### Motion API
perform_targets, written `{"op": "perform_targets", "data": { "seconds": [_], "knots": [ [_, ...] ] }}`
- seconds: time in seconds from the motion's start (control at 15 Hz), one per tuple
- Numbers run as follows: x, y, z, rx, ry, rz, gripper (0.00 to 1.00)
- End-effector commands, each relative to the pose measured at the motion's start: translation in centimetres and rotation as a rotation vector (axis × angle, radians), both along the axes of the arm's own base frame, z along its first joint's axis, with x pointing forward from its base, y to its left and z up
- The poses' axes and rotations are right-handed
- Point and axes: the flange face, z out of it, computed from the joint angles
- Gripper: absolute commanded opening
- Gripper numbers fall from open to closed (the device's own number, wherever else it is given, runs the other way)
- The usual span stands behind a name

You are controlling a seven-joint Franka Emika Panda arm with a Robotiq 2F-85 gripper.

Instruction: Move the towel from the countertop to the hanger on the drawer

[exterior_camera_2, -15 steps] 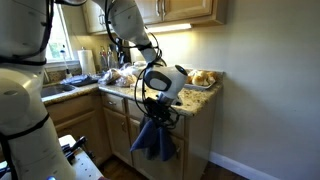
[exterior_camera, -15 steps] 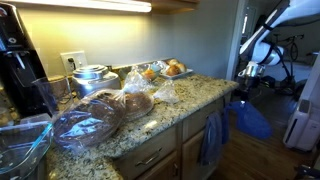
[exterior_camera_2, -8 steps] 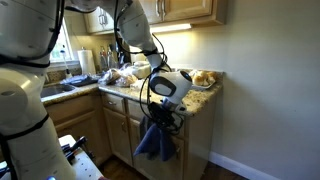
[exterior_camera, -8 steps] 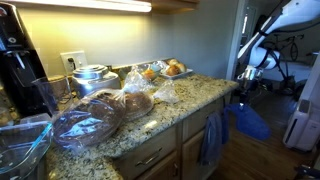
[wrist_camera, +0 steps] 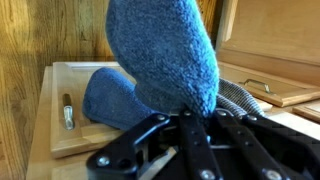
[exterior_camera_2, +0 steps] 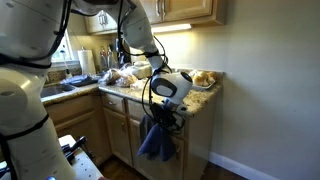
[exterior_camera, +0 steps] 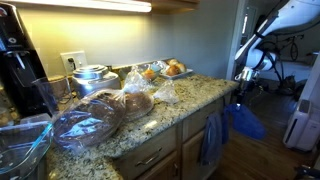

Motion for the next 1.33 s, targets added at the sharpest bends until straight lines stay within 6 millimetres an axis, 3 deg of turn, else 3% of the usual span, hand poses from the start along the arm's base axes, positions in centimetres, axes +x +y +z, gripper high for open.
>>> {"op": "perform_targets", "data": {
  "seconds": [0.0,0.33,0.4,0.47,0.6,1.2,1.27],
  "knots": [
    [0.1,-0.6,-0.4,-0.035,-0.032,-0.006,0.07],
    [-0.2,-1.4,-1.6,-0.085,-0.038,-0.035,0.07],
    [-0.2,-1.4,-1.8,-0.091,-0.039,-0.036,0.12],
    [-0.3,-1.3,-2.0,-0.095,-0.036,-0.034,0.37],
    [-0.4,-1.2,-2.2,-0.099,-0.033,-0.026,0.40],
    [-0.5,-0.1,-2.0,-0.094,-0.049,0.001,0.98],
    [-0.5,0.0,-1.9,-0.092,-0.050,0.004,0.99]
  ]
}}
